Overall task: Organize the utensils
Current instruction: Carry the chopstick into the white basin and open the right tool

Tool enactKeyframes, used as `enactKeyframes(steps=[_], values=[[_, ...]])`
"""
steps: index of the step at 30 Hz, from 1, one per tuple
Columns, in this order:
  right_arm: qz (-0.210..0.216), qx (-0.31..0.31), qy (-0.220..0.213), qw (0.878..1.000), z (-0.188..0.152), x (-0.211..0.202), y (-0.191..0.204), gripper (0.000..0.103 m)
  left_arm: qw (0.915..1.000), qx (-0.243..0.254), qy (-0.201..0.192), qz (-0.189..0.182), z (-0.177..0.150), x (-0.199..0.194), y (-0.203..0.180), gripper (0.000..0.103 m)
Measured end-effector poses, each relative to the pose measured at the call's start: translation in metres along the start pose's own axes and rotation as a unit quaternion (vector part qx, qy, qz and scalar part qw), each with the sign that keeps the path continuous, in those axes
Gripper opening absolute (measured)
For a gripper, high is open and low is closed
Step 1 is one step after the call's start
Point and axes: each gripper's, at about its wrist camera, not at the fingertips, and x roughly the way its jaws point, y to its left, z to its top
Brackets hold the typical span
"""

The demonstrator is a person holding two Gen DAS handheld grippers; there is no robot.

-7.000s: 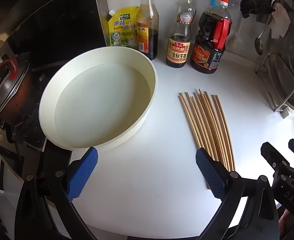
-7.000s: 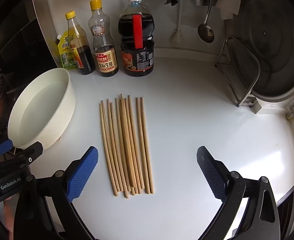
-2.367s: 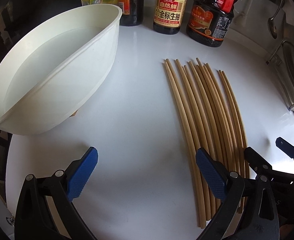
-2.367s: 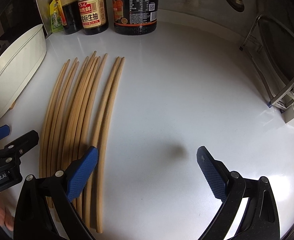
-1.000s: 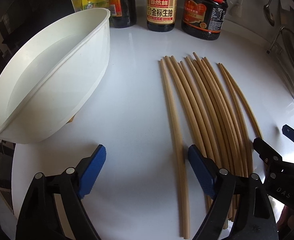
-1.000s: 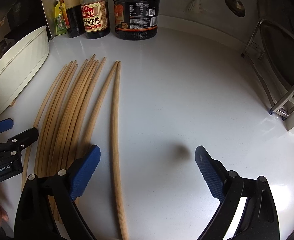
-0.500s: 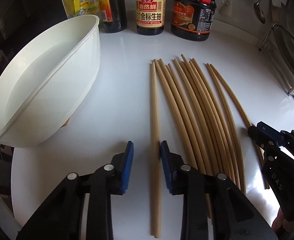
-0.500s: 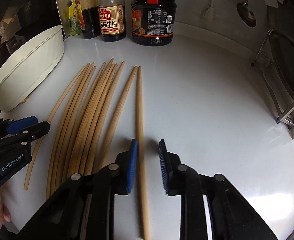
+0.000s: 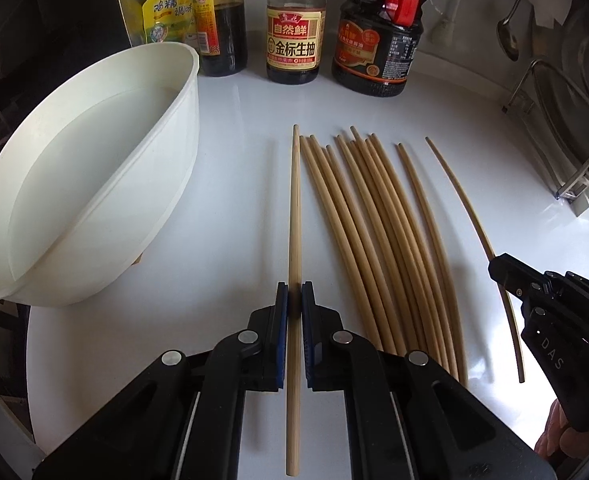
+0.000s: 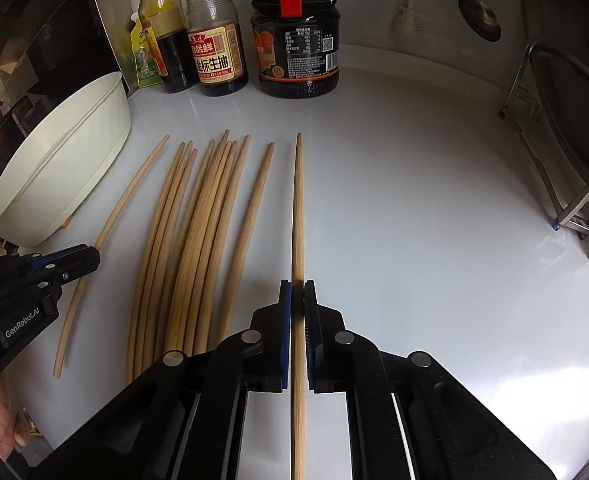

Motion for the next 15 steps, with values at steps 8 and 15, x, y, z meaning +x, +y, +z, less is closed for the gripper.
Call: enactKeyframes(steps=[8,15], values=[[-0.004,-0.004,-0.049,0.999,0.040,-0.050,0.029,0.006,0.9977,0.007,-0.050,-0.046,0.036,-0.051,0.017,0.007],[0.026,-0.013,-0.096,0.995,0.087,-0.071,0.086,0.006,0.9952,-0.006,-0.095,-0.023,0.071,-0.086,0.080,0.007]])
